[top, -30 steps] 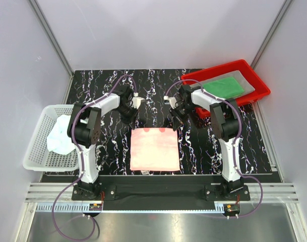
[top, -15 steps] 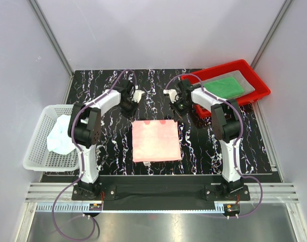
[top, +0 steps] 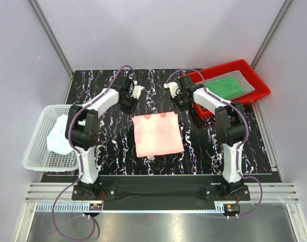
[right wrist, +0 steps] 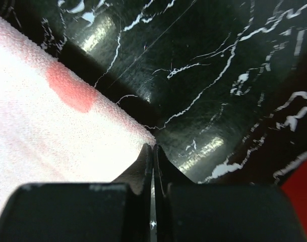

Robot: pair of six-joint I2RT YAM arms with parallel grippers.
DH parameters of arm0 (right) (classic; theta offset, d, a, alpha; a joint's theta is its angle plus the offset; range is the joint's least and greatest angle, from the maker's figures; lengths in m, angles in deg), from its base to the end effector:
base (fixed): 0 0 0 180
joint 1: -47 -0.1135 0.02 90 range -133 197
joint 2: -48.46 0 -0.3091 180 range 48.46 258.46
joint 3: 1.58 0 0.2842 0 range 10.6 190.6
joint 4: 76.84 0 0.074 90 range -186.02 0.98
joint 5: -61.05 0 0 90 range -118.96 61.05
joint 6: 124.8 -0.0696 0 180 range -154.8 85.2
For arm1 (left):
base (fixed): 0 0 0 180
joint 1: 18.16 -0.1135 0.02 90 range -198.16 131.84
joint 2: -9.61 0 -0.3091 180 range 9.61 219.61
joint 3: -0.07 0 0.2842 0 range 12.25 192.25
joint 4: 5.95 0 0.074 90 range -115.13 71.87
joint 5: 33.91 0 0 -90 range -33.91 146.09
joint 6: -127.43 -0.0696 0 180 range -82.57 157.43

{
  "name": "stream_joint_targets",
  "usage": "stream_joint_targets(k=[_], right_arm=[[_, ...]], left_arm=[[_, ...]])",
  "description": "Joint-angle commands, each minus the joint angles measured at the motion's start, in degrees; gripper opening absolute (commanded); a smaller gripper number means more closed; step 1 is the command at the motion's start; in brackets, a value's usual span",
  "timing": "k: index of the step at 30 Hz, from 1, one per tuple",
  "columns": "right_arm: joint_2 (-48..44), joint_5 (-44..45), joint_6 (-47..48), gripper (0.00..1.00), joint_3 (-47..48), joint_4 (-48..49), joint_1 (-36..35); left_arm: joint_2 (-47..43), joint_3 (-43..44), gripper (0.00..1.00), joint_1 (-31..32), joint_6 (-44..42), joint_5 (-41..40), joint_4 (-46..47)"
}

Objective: Fold and stack the towels
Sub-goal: Fold the towel

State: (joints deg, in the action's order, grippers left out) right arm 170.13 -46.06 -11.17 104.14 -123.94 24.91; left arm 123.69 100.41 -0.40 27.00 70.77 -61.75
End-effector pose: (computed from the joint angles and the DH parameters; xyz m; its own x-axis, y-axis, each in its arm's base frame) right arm 0.4734 0.2142 0.1732 -0.5631 -0.6420 -0.5203 -0.7735 0.6310 0.0586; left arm 0.4437 -0.1606 0.1958 -0.8088 0.4430 -0.3868 0.5347 0.8277 -0.1702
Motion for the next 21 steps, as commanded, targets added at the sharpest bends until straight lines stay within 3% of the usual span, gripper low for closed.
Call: stream_joint_targets(k=[1,12,21], right_arm=[[-8.36,6.02,0.01,0.00,-3.52,6.69,-0.85],[-21.28,10.07,2.20,0.00,-14.95,12.85,-2.52],[-30.78,11.91,-1.66,0.00,-26.29,9.79,-7.35]], left_arm=[[-6.93,0.17,0.00,-0.18,0.33,-1.67,1.42],[-14.58,-6.15,0.00,4.65,2.52,-5.01,1.17],[-20.39,-11.95,0.00,9.39,4.28,-7.47,-0.50]])
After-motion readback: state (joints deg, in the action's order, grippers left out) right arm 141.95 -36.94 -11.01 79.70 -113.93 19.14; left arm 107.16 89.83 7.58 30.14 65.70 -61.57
